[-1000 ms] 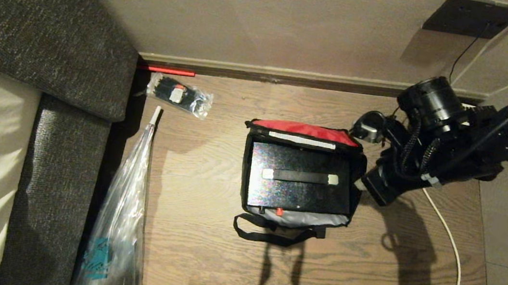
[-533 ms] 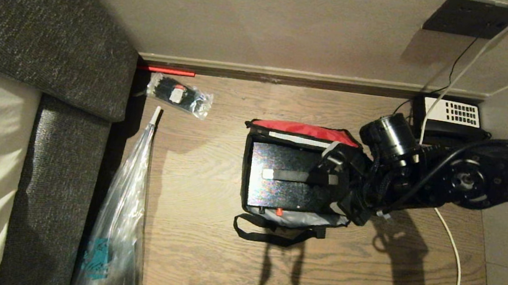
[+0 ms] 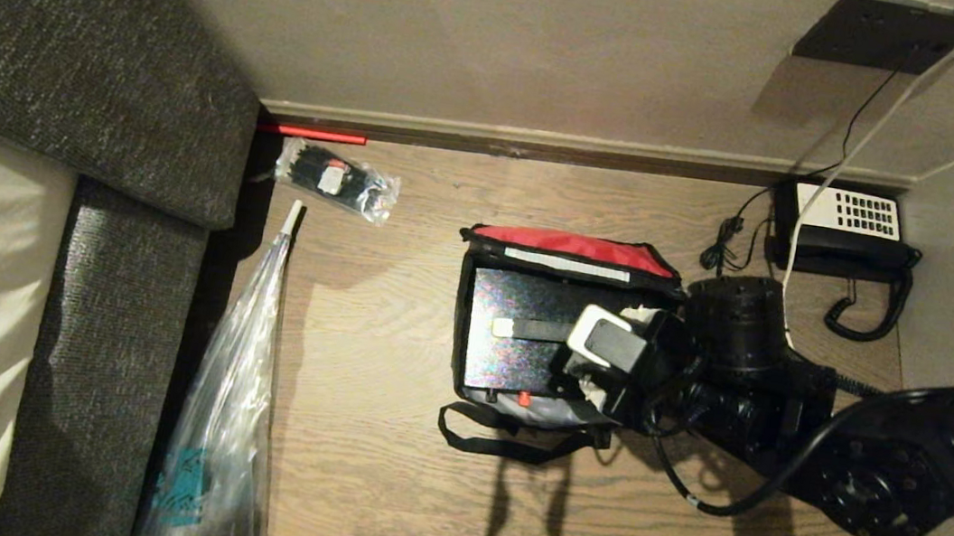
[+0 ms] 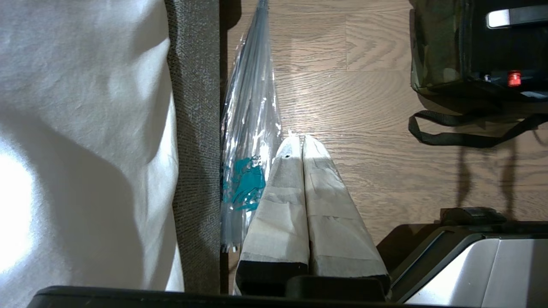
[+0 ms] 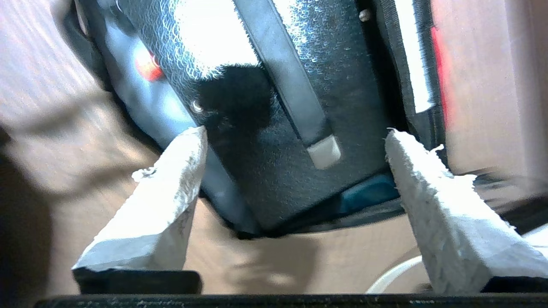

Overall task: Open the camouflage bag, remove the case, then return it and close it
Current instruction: Grip the handle

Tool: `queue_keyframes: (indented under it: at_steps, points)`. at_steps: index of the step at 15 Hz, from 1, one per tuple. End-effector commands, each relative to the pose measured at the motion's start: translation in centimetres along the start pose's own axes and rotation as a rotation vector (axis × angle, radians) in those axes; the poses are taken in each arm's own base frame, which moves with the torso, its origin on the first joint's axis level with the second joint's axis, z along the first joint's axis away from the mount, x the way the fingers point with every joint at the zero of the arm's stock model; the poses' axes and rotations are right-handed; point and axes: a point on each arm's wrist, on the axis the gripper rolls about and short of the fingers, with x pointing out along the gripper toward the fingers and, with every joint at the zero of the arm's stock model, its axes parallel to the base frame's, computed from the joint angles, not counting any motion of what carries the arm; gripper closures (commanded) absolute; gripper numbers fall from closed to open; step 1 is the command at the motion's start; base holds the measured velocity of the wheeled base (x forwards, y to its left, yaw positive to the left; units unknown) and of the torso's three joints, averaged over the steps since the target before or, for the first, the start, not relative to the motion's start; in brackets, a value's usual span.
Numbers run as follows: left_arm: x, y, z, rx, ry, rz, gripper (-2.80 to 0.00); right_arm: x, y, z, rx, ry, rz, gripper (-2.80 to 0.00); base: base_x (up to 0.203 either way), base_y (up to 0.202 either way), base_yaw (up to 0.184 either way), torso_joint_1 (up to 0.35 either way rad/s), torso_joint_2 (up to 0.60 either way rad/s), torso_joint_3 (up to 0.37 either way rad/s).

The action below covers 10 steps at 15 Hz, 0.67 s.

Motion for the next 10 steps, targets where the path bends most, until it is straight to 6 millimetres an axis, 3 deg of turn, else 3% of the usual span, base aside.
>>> queue_keyframes:
  at_steps: [1, 5, 10]
  points:
    - [0.0, 0.0, 0.0, 0.0, 0.003, 0.0, 0.0, -0.2, 0.8, -0.7, -0.142, -0.075, -0.121, -2.8, 0.0, 0.0, 0.0, 0.0, 0.0, 0.0]
    - [0.0, 0.0, 0.0, 0.0, 0.003, 0.0, 0.0, 2.8, 3.6, -2.0, -0.257, -0.067, -0.152, -2.8, 0.0, 0.0, 0.0, 0.0, 0.0, 0.0]
    - [0.0, 0.0, 0.0, 0.0, 0.003, 0.0, 0.0, 4.7, 4.9, -2.4, -0.277, -0.054, -0.216, -2.8, 0.0, 0.0, 0.0, 0.0, 0.0, 0.0]
